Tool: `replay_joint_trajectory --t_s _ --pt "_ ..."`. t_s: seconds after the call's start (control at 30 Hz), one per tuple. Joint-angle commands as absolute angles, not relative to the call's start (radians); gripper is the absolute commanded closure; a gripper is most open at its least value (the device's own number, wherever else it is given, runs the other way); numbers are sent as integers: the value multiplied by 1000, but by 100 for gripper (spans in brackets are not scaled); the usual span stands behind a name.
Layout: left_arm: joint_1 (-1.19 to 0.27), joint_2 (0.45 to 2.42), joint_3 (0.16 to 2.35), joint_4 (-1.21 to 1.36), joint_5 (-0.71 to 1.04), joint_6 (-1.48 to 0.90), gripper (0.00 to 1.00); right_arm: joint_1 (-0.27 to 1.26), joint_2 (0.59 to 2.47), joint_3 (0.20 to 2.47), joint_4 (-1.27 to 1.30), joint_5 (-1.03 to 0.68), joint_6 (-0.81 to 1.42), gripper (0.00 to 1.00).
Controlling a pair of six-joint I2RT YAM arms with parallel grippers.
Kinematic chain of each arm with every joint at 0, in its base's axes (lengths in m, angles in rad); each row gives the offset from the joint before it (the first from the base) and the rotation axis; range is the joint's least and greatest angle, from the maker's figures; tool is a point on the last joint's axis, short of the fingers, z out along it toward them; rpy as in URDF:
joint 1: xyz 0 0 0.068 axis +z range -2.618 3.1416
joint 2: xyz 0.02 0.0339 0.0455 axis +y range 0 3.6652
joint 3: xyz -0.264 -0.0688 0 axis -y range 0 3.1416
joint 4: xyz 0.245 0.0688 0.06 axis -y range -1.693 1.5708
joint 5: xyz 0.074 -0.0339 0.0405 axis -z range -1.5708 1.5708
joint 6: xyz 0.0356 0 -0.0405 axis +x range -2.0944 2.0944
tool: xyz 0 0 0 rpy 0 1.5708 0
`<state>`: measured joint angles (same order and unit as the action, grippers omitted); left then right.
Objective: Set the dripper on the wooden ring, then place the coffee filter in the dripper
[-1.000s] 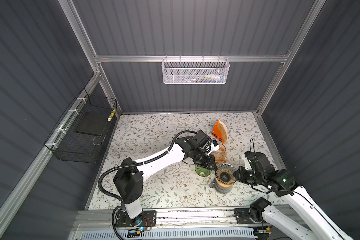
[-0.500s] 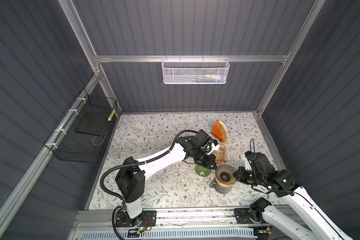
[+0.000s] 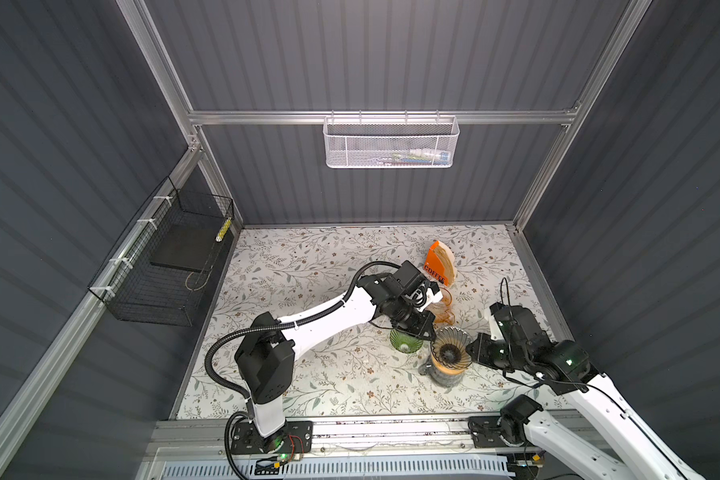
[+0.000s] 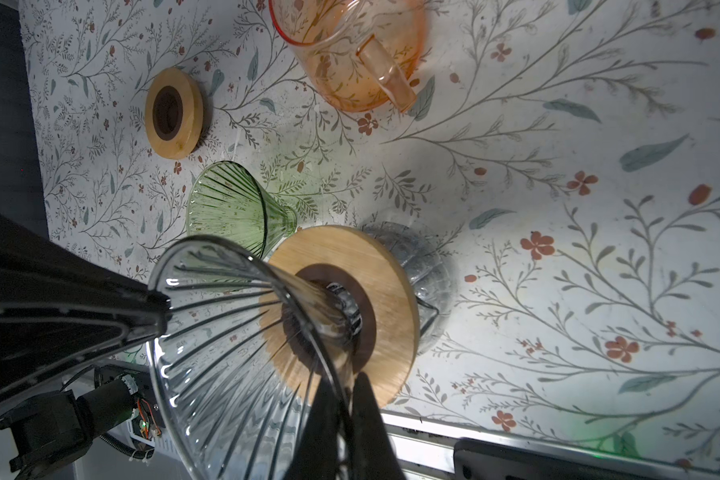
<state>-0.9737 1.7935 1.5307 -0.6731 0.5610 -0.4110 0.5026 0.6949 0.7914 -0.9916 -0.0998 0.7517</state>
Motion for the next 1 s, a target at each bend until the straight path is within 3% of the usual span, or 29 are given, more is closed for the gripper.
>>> replay_joint_trajectory --t_s 0.0,0.97 --pt "-983 1815 1537 -699 563 -391 91 500 715 740 -1075 -48 764 100" --pt "-1012 1854 1463 -656 572 -417 94 500 750 690 -1070 -58 781 100"
